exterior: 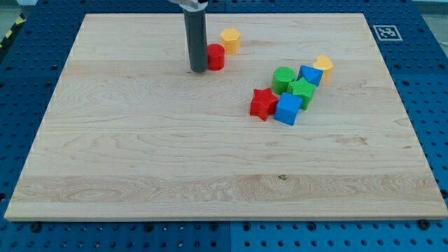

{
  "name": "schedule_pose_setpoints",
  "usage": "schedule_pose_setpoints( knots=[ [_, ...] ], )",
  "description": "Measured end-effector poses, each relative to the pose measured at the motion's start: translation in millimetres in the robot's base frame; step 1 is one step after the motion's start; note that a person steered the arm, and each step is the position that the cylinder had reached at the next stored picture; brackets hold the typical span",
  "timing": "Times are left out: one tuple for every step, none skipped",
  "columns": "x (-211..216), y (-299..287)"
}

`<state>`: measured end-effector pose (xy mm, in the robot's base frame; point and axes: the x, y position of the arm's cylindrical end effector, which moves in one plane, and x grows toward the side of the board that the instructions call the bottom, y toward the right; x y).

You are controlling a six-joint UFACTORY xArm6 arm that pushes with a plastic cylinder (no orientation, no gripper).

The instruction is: Move your arm to the center right

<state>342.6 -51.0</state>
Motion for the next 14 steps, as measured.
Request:
schedule_pose_setpoints(
  knots=[
    [-6.0,0.0],
    [3.9,0.0],
    [10.6,4.0],
    [15.0,30.4],
    [15.0,65.2],
    [13.2,69.6],
    [13.1,55.2],
    [13.1,44.4],
    [13.1,39.7],
    [12.8,32.1],
    [12.8,28.3],
    [15.1,44.1],
    [16.3,112.2],
    [9.6,155.8]
  ],
)
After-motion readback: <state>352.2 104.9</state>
